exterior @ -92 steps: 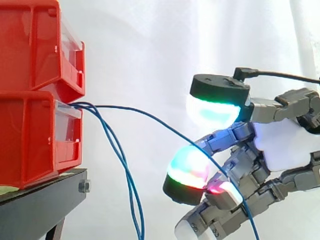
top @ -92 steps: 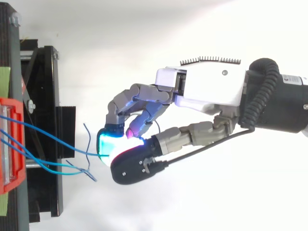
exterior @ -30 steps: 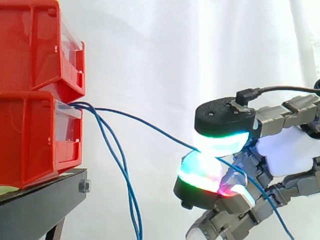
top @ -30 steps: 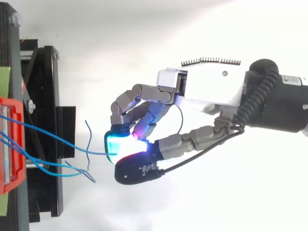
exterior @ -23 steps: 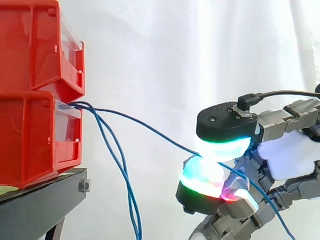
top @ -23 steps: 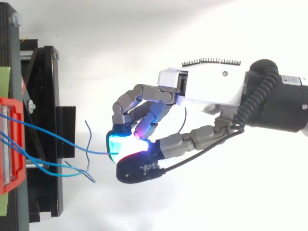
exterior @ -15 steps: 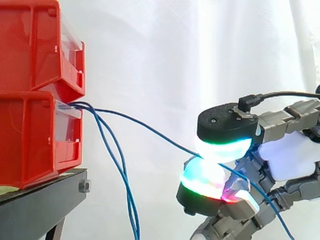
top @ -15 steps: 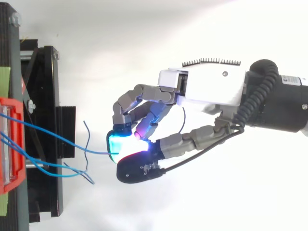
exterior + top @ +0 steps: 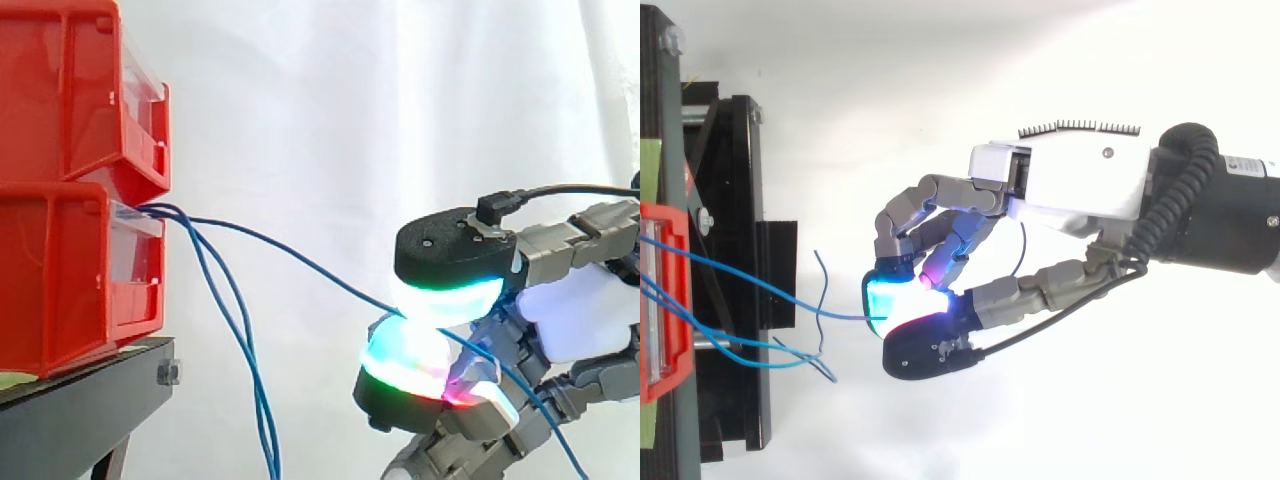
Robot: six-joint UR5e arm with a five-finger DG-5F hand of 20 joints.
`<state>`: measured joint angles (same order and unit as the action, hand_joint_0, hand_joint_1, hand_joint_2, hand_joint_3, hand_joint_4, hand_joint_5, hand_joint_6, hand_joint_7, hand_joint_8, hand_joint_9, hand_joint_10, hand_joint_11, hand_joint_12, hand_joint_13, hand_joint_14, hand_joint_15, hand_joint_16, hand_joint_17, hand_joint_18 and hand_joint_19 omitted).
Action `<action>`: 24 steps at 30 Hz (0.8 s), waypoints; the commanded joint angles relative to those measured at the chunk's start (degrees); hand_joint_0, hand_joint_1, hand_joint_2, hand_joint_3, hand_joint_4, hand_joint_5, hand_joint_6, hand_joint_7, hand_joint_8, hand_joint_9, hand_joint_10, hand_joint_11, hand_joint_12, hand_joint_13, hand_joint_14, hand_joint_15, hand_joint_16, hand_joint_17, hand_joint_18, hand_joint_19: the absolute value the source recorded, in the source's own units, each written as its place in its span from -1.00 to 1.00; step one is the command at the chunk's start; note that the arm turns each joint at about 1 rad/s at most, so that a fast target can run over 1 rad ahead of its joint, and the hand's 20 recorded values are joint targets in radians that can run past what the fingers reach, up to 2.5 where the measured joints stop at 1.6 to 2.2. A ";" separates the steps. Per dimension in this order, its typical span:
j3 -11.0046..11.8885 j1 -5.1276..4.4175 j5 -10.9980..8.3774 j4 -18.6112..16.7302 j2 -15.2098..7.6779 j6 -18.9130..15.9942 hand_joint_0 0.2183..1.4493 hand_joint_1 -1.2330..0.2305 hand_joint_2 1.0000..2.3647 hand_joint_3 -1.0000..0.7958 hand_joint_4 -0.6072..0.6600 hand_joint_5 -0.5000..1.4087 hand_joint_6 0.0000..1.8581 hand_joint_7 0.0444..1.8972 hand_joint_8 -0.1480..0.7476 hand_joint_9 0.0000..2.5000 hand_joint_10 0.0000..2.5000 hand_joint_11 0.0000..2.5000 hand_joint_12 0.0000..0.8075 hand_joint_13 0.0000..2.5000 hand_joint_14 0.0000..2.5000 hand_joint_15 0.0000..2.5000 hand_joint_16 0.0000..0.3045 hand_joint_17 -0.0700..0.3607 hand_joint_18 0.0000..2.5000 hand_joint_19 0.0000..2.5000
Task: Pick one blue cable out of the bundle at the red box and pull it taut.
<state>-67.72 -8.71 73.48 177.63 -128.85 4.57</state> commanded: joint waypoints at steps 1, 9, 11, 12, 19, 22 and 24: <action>-0.05 -0.08 0.00 0.00 0.00 0.00 -0.33 -0.50 -0.88 0.23 -0.22 -0.59 -0.01 0.28 0.26 -0.17 -1.00 -0.10 0.02 -0.52 -0.99 -0.76 -0.56 0.03 -0.61 -0.88; -0.05 0.10 0.35 0.44 0.00 -0.53 -0.33 -0.50 -0.88 0.22 -0.21 -0.59 -0.01 0.28 0.26 -0.17 -1.00 -0.10 0.02 -0.52 -0.99 -0.75 -0.56 0.03 -0.62 -0.88; -2.95 0.10 3.60 0.70 0.00 -0.61 -0.33 -0.50 -0.88 0.22 -0.22 -0.59 -0.01 0.28 0.27 -0.17 -0.99 -0.10 0.02 -0.52 -0.99 -0.75 -0.56 0.03 -0.62 -0.88; -3.47 0.10 4.39 0.35 0.00 -0.61 -0.33 -0.50 -0.87 0.22 -0.21 -0.59 -0.01 0.28 0.27 -0.17 -1.00 -0.10 0.02 -0.52 -0.99 -0.76 -0.56 0.03 -0.62 -0.88; -7.25 0.10 6.94 -11.07 0.00 -0.79 -0.33 -0.50 -0.87 0.22 -0.22 -0.59 -0.01 0.28 0.27 -0.17 -0.99 -0.10 0.02 -0.52 -0.99 -0.75 -0.56 0.03 -0.62 -0.88; -7.25 0.19 6.94 -11.07 0.00 -0.79 -0.33 -0.50 -0.87 0.22 -0.21 -0.59 -0.01 0.27 0.26 -0.17 -1.00 -0.10 0.02 -0.52 -0.99 -0.75 -0.56 0.03 -0.62 -0.88; -7.25 0.19 7.21 -11.07 0.00 -0.88 -0.33 -0.50 -0.87 0.21 -0.22 -0.59 -0.01 0.27 0.26 -0.17 -1.00 -0.11 0.02 -0.52 -0.99 -0.75 -0.56 0.03 -0.62 -0.88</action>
<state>-74.85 -8.56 80.47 167.35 -128.84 3.73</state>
